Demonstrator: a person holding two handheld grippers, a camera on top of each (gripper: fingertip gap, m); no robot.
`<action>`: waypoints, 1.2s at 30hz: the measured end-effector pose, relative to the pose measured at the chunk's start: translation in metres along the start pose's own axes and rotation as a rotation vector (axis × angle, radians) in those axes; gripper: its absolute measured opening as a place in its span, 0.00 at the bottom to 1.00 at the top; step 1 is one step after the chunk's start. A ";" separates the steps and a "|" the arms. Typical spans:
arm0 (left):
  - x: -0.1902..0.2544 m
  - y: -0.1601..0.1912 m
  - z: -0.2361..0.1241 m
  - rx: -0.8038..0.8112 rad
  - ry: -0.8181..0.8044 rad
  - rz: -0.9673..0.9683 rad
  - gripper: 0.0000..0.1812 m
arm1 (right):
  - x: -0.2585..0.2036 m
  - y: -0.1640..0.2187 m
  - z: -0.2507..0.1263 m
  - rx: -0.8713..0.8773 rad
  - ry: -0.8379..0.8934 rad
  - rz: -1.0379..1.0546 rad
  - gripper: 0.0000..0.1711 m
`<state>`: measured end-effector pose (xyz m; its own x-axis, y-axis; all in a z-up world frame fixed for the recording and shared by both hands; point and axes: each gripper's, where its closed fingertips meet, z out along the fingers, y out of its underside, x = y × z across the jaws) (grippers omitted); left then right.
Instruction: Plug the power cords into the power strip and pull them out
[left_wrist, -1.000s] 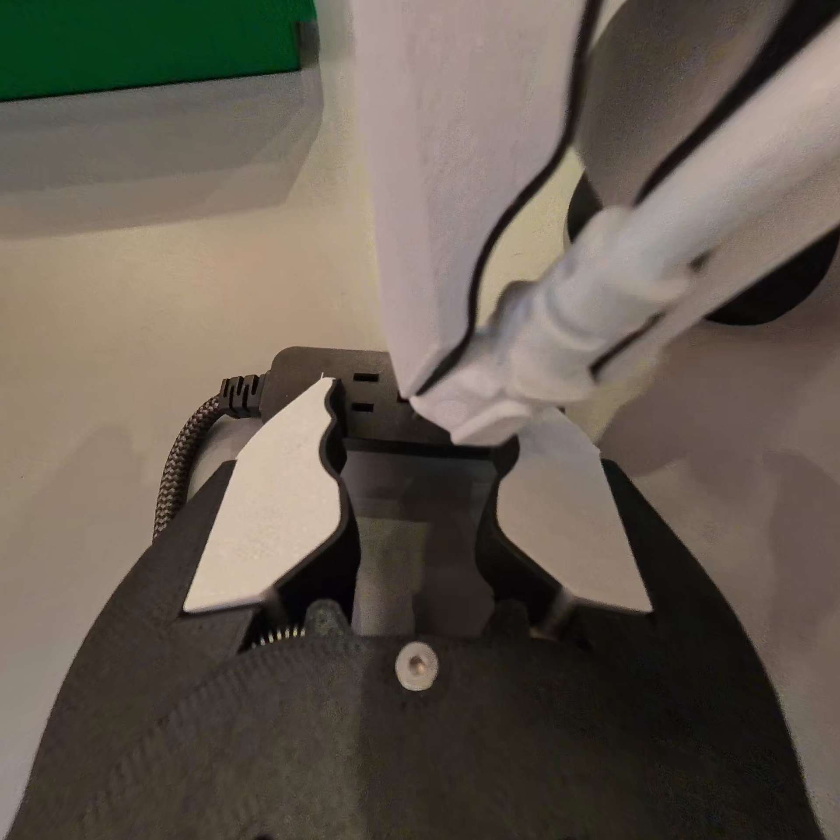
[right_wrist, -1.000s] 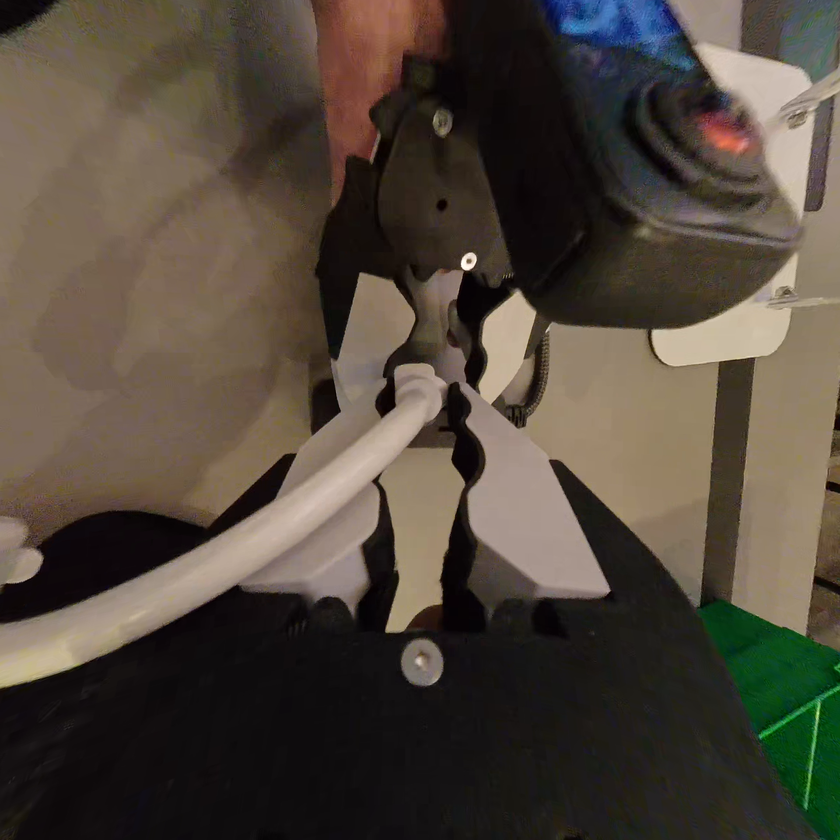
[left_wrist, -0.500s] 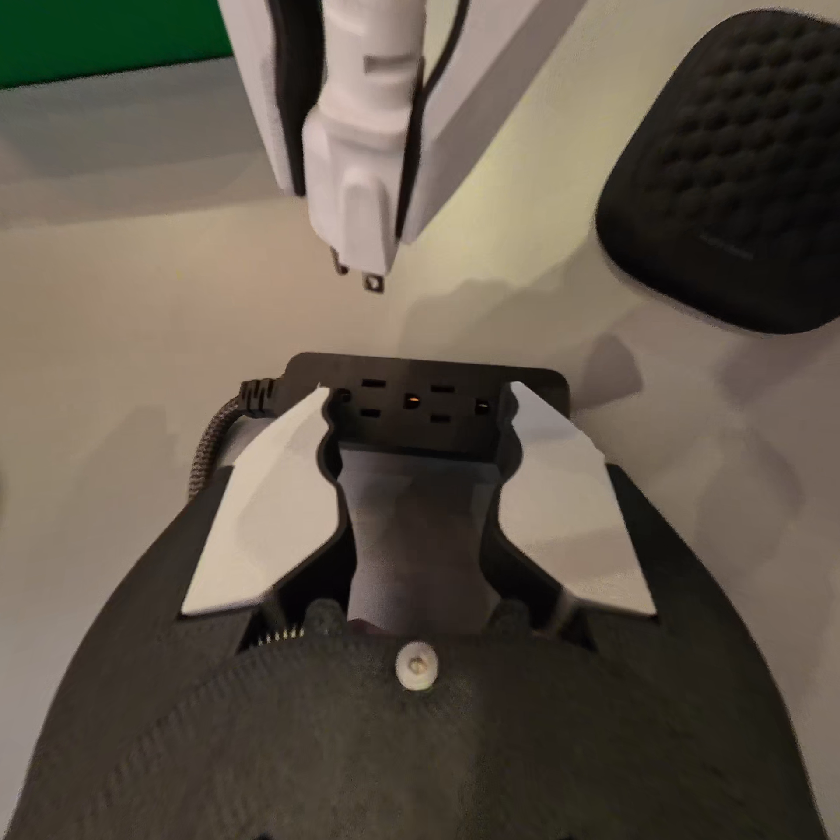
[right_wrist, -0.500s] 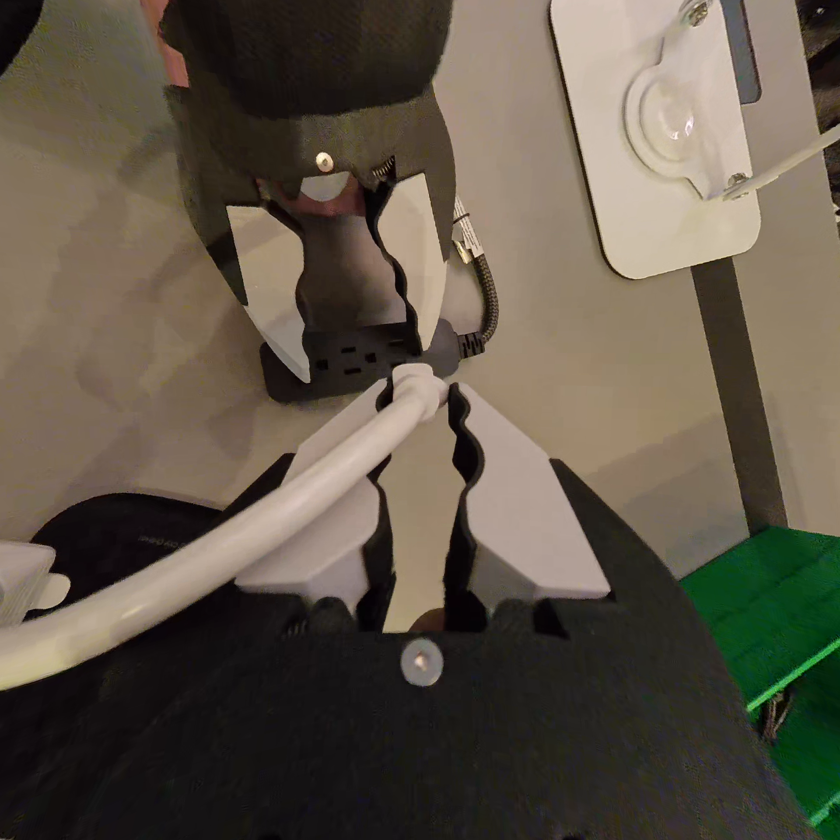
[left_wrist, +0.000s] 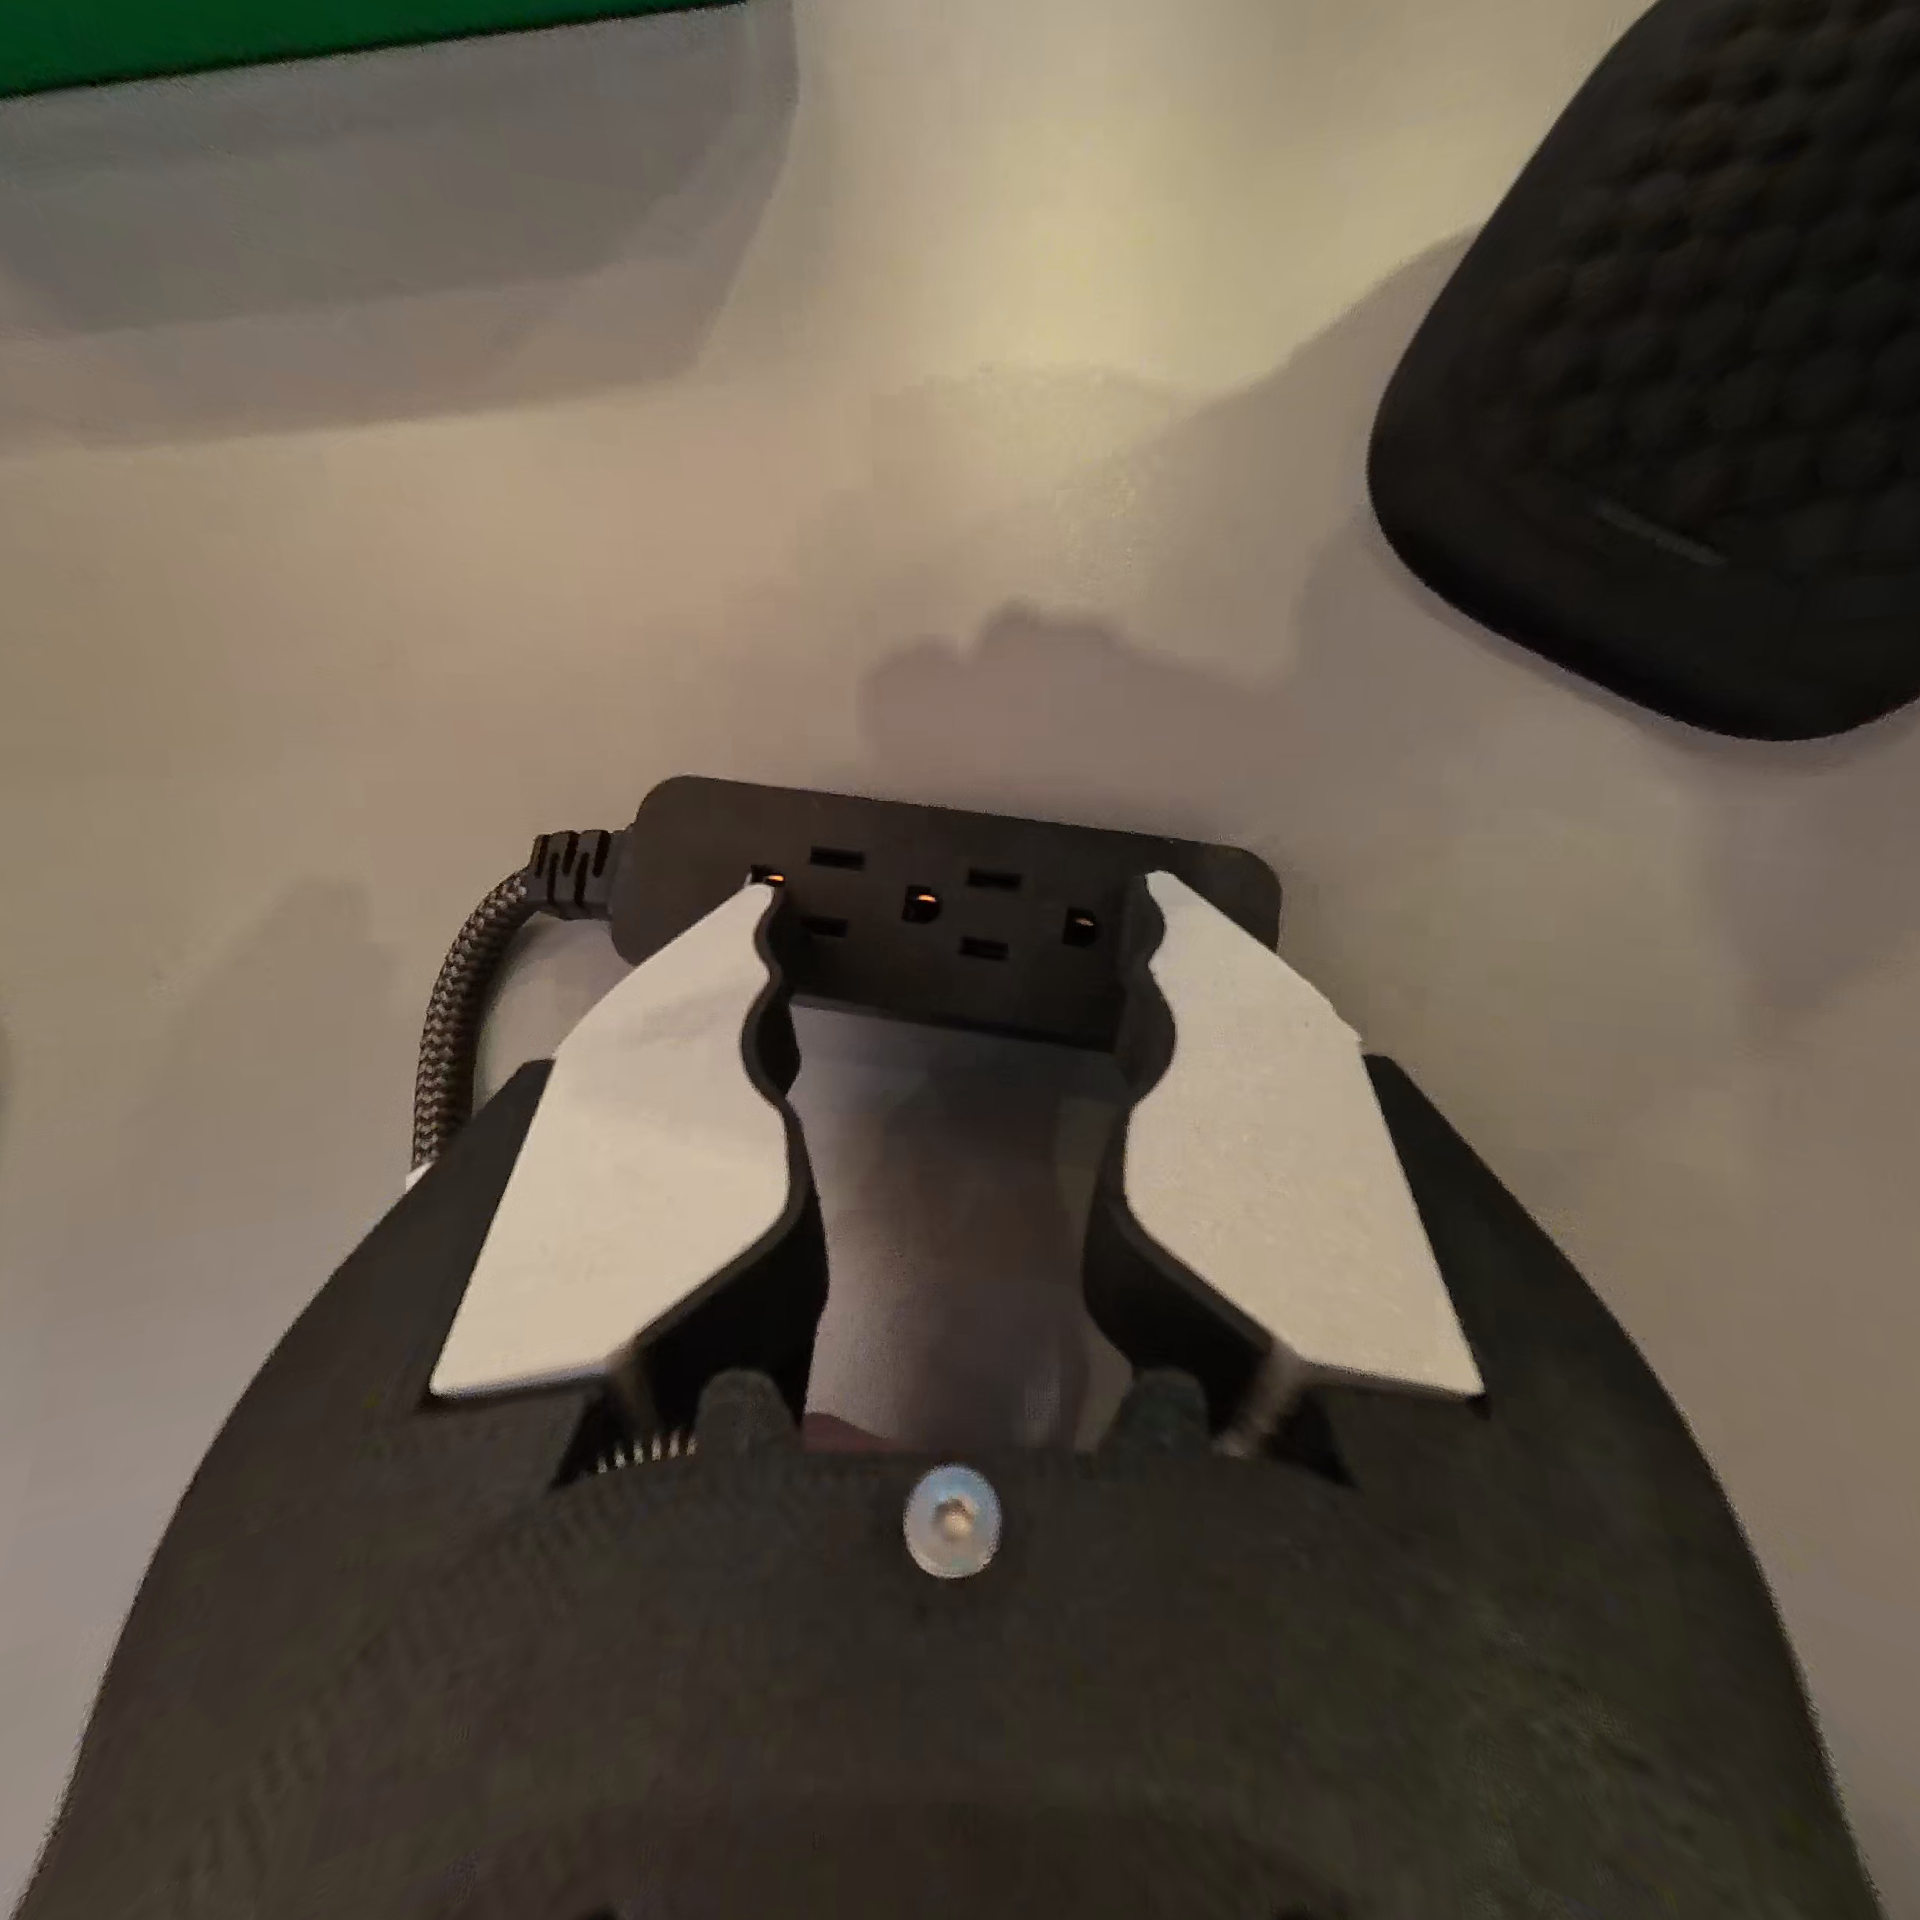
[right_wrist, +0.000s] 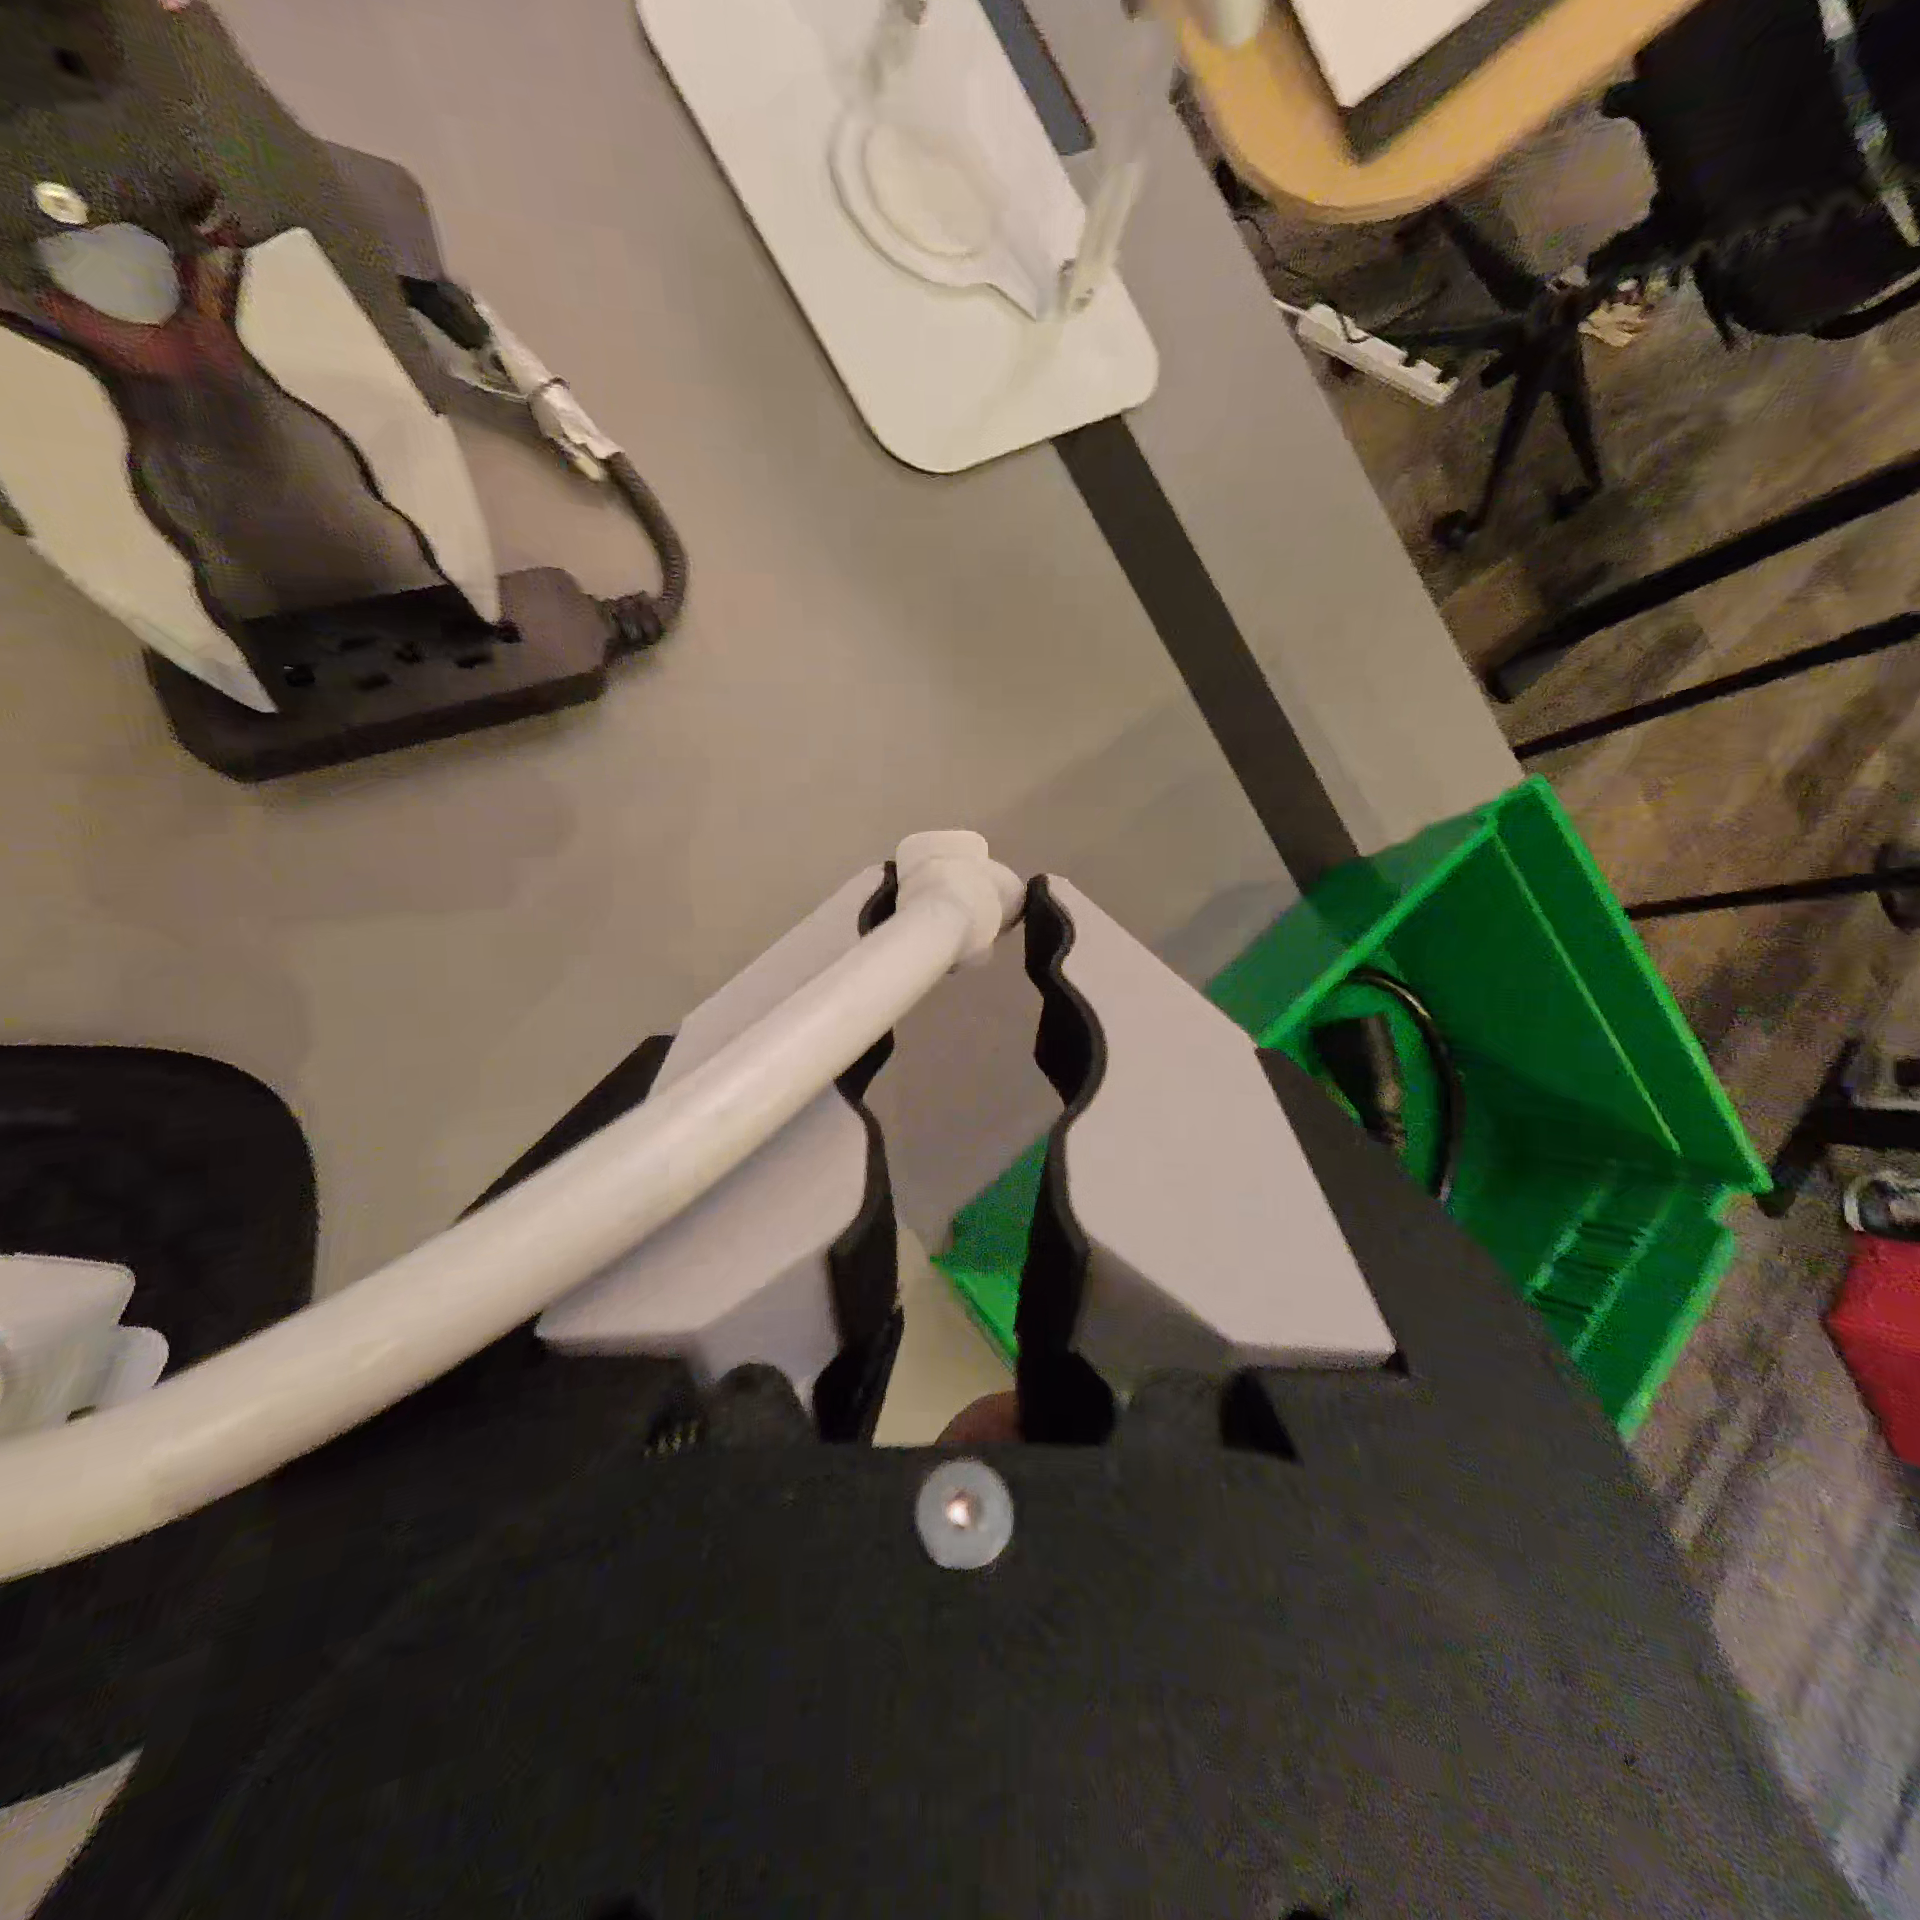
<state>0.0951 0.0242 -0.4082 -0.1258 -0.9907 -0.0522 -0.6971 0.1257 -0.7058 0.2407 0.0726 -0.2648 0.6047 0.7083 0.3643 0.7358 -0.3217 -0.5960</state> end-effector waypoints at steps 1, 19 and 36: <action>-0.002 0.000 0.001 0.001 -0.011 -0.013 0.35 | 0.017 0.005 -0.007 -0.011 0.032 0.011 0.13; -0.006 -0.005 0.005 0.061 -0.018 -0.036 0.39 | 0.224 0.153 0.007 -0.636 0.360 -0.161 0.13; -0.007 -0.006 0.006 0.071 -0.003 -0.029 0.39 | 0.212 0.207 0.064 -1.051 0.287 -0.468 0.43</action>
<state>0.1042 0.0296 -0.4082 -0.1039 -0.9940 -0.0334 -0.6486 0.0931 -0.7554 0.5015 0.1961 -0.3567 0.1579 0.7704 0.6177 0.7123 -0.5221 0.4691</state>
